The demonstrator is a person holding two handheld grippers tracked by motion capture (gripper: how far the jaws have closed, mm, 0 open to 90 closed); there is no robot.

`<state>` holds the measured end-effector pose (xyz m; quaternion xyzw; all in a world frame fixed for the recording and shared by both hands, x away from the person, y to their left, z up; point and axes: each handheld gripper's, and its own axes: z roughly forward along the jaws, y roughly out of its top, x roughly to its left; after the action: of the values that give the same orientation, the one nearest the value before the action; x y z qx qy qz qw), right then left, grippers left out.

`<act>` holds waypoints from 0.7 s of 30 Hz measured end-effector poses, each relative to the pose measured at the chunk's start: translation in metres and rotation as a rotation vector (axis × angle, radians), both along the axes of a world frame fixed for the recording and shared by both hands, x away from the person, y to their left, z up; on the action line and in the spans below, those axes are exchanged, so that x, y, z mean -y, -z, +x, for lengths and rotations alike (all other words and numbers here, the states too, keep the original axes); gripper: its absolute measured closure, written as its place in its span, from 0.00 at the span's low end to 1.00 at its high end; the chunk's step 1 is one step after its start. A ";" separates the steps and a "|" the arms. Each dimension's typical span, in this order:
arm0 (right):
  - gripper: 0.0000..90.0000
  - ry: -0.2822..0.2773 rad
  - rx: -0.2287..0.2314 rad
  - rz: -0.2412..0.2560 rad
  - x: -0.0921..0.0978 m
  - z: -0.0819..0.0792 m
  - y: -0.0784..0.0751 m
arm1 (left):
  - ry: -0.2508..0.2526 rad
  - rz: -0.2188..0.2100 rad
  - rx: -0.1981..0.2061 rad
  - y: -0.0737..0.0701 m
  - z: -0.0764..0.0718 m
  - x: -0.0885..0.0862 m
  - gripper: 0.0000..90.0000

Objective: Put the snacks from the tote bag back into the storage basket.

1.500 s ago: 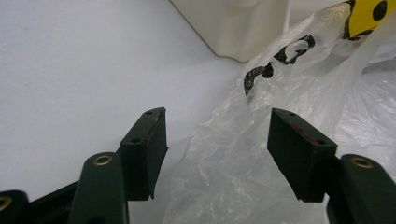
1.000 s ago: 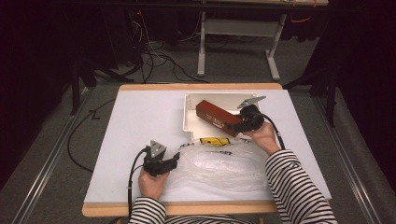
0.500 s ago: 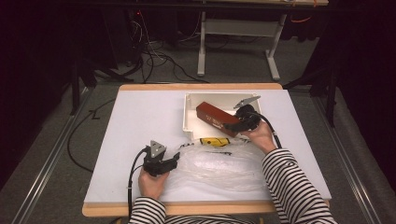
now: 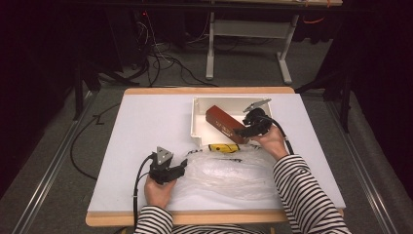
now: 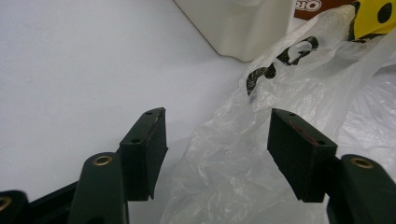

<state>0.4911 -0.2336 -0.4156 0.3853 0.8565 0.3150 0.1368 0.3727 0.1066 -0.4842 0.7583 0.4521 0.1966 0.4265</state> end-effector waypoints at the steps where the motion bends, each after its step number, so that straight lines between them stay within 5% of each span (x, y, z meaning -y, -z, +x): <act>1: 0.42 0.002 0.006 0.007 0.000 -0.002 -0.002 | 0.001 0.000 0.000 0.000 0.000 0.000 0.42; 13: 0.54 0.038 0.030 0.079 0.010 -0.011 -0.006 | 0.008 0.007 0.004 0.000 -0.001 0.001 0.42; 21: 0.82 0.026 0.060 0.111 0.009 -0.023 -0.017 | 0.007 0.008 0.004 0.000 -0.001 0.001 0.42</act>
<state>0.4678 -0.2426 -0.3990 0.3938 0.8281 0.3718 0.1450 0.3721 0.1055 -0.4840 0.7612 0.4479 0.1985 0.4249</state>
